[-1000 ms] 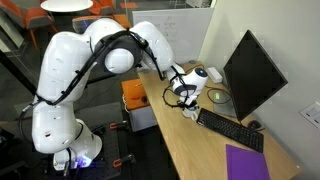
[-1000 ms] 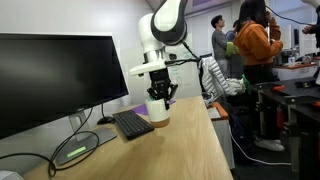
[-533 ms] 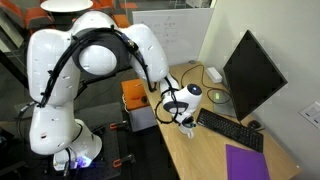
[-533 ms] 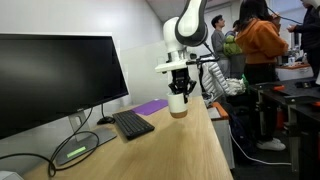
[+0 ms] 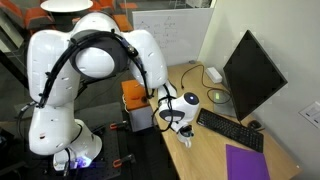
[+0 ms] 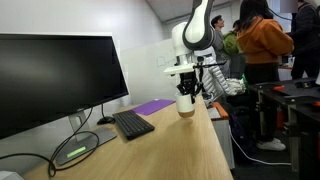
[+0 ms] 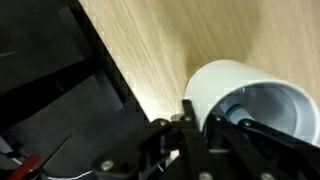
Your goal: Move the mug to the right
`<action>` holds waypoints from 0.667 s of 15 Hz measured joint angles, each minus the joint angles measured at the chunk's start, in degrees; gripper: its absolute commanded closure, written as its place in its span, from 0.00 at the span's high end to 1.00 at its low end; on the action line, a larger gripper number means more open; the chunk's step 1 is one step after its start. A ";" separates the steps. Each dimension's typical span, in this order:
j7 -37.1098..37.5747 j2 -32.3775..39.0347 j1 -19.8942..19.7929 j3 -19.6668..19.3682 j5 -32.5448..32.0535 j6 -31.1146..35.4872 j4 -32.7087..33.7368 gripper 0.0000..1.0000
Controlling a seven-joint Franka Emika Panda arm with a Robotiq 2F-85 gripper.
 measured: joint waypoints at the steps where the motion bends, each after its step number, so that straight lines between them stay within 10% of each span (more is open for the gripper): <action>1: 0.00 0.23 0.00 -0.25 0.00 0.01 0.00 0.03; 10: -0.62 4.30 -0.02 -0.04 0.01 3.54 1.46 0.03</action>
